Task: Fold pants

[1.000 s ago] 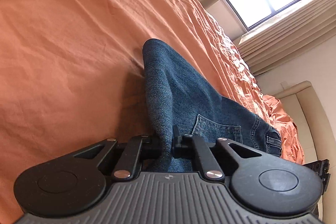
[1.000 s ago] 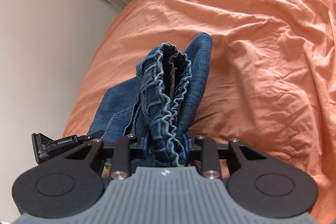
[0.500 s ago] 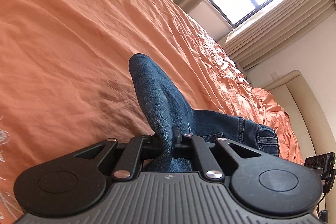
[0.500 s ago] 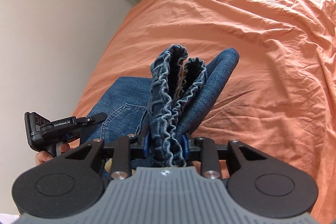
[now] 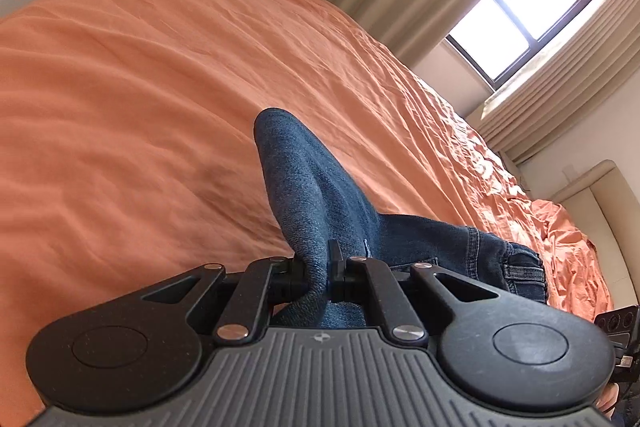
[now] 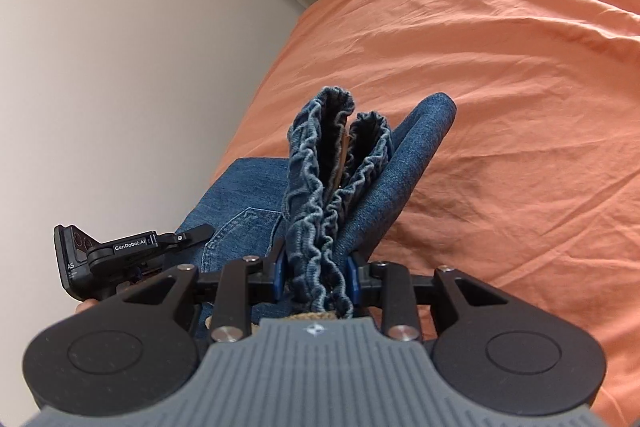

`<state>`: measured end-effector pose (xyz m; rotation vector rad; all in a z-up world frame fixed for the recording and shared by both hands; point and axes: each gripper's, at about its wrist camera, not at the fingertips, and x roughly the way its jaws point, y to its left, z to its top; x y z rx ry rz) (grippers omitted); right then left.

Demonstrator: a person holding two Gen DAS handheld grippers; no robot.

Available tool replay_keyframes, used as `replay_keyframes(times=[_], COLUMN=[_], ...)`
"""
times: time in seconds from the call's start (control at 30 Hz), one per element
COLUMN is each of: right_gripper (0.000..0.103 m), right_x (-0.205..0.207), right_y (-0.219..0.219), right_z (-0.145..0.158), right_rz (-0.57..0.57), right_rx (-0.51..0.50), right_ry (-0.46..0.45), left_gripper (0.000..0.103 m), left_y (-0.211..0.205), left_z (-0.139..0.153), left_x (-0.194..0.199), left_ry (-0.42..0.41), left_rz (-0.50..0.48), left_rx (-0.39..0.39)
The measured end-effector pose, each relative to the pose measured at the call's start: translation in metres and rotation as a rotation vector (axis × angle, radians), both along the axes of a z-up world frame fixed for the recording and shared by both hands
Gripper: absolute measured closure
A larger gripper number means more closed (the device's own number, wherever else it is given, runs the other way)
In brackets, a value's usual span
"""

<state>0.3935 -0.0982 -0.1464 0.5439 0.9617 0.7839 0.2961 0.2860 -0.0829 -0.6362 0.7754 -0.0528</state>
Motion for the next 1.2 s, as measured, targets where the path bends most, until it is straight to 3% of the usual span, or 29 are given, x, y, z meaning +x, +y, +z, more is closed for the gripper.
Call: replay_keyframes(times=[0.23,0.5,0.67,0.87,1.07,1.2], right_gripper=[0.078,0.078,0.074,0.056,0.052,0.052], right_x=[0.028,0.042,0.043,0.036,0.014,-0.018], right_y=[0.055,0.047,0.058,0.069,0.072,0.072], right_z=[-0.043,-0.096,-0.103,-0.084,-0.054,-0.027], right_rz=[-0.007,-0.068,-0.084,-0.083,-0.103,-0.137], right_rx=[0.018,-0.061,-0.14,-0.286,-0.417,-0.534], right_ry=[0.062,0.189,0.178,0.065,-0.104,-0.274], left_gripper=[0.096,0.095,0.091,0.086,0.085,0.085], left_y=[0.051,0.067,0.051,0.035,0.024,0.023], left_z=[-0.024,-0.077,-0.082,-0.062,-0.038,-0.017], left_x=[0.011,0.018,0.02,0.015,-0.005,-0.026], left_ry=[0.032,0.108,0.119,0.133,0.13,0.093], left_rz=[0.045,0.066,0.025,0.004,0.007,0.018], left_rx=[0.023,0.039,0.164,0.304,0.425,0.452])
